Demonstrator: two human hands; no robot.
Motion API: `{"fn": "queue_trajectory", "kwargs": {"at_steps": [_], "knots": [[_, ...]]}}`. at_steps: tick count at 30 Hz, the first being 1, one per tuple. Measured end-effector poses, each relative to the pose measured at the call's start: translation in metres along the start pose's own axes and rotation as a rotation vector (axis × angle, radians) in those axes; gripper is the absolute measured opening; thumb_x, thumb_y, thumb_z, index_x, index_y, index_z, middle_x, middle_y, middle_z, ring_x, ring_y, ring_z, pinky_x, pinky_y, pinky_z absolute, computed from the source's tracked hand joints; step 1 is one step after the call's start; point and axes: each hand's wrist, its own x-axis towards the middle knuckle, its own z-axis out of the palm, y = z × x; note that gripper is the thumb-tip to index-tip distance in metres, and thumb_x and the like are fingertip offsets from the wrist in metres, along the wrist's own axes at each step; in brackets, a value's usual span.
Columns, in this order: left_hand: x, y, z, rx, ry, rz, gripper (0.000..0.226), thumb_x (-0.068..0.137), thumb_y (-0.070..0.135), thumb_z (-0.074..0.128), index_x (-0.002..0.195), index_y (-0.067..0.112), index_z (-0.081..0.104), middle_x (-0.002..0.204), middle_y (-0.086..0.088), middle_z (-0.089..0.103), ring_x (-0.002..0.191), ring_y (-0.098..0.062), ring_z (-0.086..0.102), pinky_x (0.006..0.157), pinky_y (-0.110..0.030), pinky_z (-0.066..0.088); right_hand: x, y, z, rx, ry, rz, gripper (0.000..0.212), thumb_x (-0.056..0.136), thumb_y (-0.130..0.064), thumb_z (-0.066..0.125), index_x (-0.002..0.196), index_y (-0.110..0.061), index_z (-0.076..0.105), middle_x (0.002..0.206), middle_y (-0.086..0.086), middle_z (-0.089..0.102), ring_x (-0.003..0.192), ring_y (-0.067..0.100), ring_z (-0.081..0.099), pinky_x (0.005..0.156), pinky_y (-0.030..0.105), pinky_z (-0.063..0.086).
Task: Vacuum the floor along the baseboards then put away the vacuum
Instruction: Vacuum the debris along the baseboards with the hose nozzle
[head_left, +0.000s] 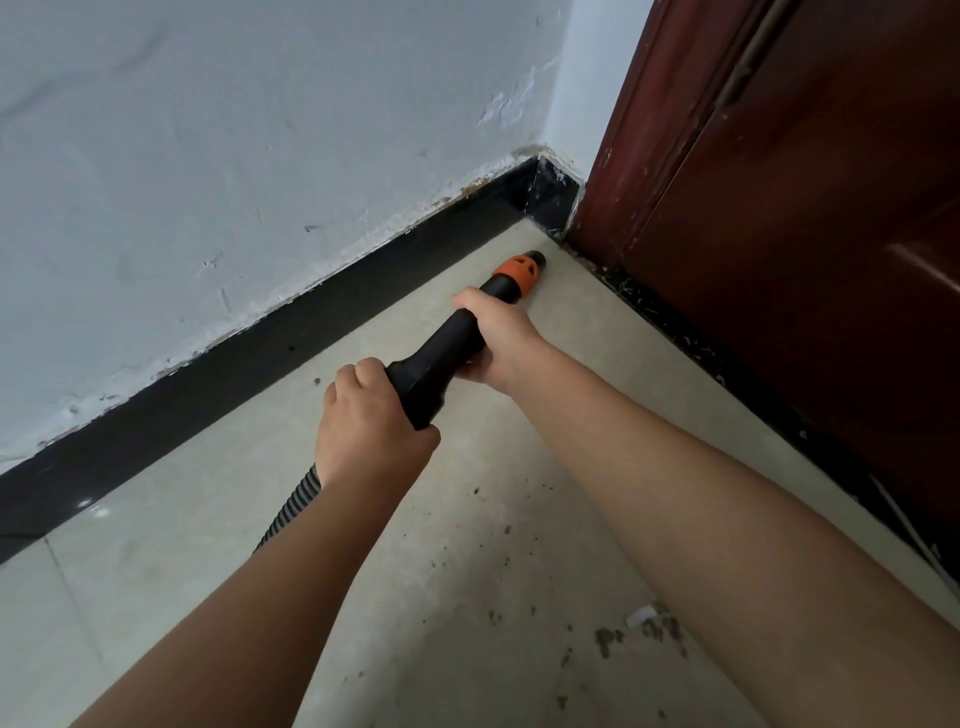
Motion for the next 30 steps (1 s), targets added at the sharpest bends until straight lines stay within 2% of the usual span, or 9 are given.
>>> {"fn": "queue_trajectory", "kwargs": {"at_steps": [5,9,14,16,18,26,30], "knots": [[-0.022,-0.044,-0.032,-0.038,0.029,-0.013,0.051,0.074,0.025,0.069,0.115,0.006,0.045,0.113,-0.008,0.047,0.101,-0.026,0.048,0.071,-0.030,0.034,-0.031,0.025,0.033,0.029,-0.067,-0.018,0.038,0.086,-0.018,0.063,0.117,-0.011,0.042,0.114,0.013,0.056,0.101,0.030,0.059,0.073,0.040,0.056],[-0.045,-0.100,-0.064,-0.007,0.005,-0.058,0.056,0.069,0.017,0.074,0.117,0.005,0.047,0.116,-0.011,0.050,0.100,-0.027,0.048,0.073,-0.029,0.033,-0.062,0.067,0.080,-0.026,-0.088,0.041,0.051,0.084,-0.021,0.064,0.129,-0.011,0.041,0.117,0.011,0.057,0.104,0.029,0.058,0.086,0.043,0.054],[-0.071,-0.162,-0.089,0.028,-0.013,-0.118,0.057,0.065,0.011,0.075,0.116,0.004,0.049,0.115,-0.012,0.051,0.102,-0.030,0.050,0.074,-0.029,0.034,-0.092,0.116,0.127,-0.005,-0.103,0.103,0.056,0.085,-0.022,0.063,0.133,-0.013,0.037,0.117,0.009,0.055,0.097,0.024,0.057,0.086,0.040,0.054],[-0.079,-0.181,-0.093,0.046,-0.033,-0.124,0.055,0.064,0.013,0.076,0.112,0.005,0.050,0.111,-0.011,0.052,0.096,-0.029,0.050,0.073,-0.029,0.033,-0.099,0.132,0.136,-0.006,-0.103,0.139,0.056,0.085,-0.022,0.063,0.134,-0.013,0.037,0.119,0.008,0.055,0.104,0.026,0.058,0.089,0.042,0.053],[-0.084,-0.194,-0.094,0.064,-0.047,-0.109,0.054,0.063,0.014,0.076,0.110,0.007,0.051,0.107,-0.009,0.052,0.085,-0.023,0.045,0.070,-0.027,0.031,-0.102,0.143,0.141,-0.001,-0.100,0.165,0.056,0.086,-0.021,0.063,0.134,-0.012,0.037,0.123,0.010,0.054,0.107,0.028,0.058,0.086,0.040,0.055],[-0.078,-0.179,-0.083,0.098,-0.042,-0.057,0.049,0.067,0.018,0.072,0.109,0.009,0.050,0.101,-0.004,0.049,0.082,-0.016,0.036,0.069,-0.027,0.030,-0.092,0.138,0.126,0.046,-0.052,0.152,0.049,0.085,-0.019,0.061,0.129,-0.009,0.041,0.120,0.013,0.055,0.105,0.028,0.058,0.069,0.037,0.056],[-0.064,-0.145,-0.072,0.084,-0.051,-0.018,0.050,0.070,0.022,0.071,0.112,0.009,0.048,0.098,0.001,0.042,0.083,-0.015,0.037,0.070,-0.027,0.032,-0.080,0.116,0.101,0.074,-0.011,0.109,0.046,0.086,-0.018,0.060,0.127,-0.009,0.042,0.118,0.013,0.056,0.102,0.028,0.058,0.072,0.038,0.056]]}}
